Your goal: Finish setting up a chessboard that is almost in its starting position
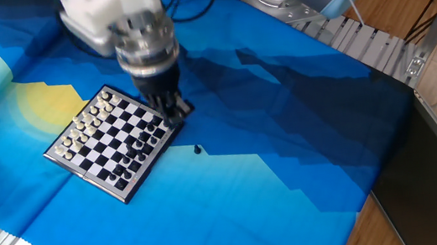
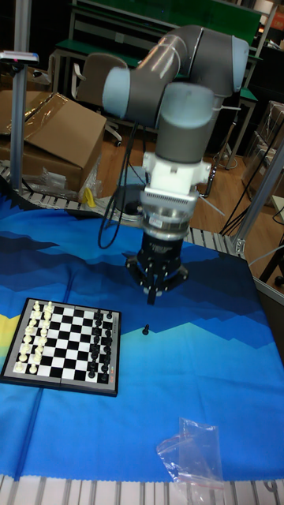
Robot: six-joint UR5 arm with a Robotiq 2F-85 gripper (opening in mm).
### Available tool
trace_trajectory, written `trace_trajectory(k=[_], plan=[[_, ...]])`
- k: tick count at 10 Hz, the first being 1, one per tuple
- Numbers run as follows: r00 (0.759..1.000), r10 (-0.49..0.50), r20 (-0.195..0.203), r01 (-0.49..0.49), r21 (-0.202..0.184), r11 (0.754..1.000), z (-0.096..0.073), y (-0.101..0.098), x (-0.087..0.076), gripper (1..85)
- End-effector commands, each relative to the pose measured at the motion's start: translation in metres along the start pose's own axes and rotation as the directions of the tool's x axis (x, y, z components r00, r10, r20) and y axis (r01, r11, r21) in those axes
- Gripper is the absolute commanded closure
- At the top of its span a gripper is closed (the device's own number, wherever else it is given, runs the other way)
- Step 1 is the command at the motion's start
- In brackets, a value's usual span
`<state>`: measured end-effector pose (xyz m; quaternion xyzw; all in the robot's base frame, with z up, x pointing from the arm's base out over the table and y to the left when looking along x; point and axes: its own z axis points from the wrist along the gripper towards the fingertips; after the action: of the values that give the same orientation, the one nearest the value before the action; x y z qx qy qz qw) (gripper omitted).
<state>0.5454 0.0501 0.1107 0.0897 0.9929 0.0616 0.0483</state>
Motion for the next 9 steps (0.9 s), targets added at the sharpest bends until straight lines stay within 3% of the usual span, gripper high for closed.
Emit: trace_trajectory(k=[1, 3, 4, 6, 7, 9], plan=[[0.998, -0.010, 0.058, 0.011, -0.013, 1.000, 0.047, -0.002, -0.005, 84.7], [0.997, -0.026, 0.071, 0.026, 0.002, 1.000, 0.063, -0.009, -0.005, 84.7], [0.998, -0.031, 0.057, 0.030, 0.013, 0.999, 0.059, -0.011, -0.001, 84.7], [0.998, -0.048, 0.035, 0.045, 0.084, 0.995, 0.058, -0.030, 0.004, 84.7], [0.999, -0.029, 0.020, 0.026, 0.102, 0.994, 0.058, -0.035, 0.008, 84.7], [1.000, 0.000, 0.005, -0.001, 0.095, 0.995, 0.058, -0.033, 0.013, 84.7]])
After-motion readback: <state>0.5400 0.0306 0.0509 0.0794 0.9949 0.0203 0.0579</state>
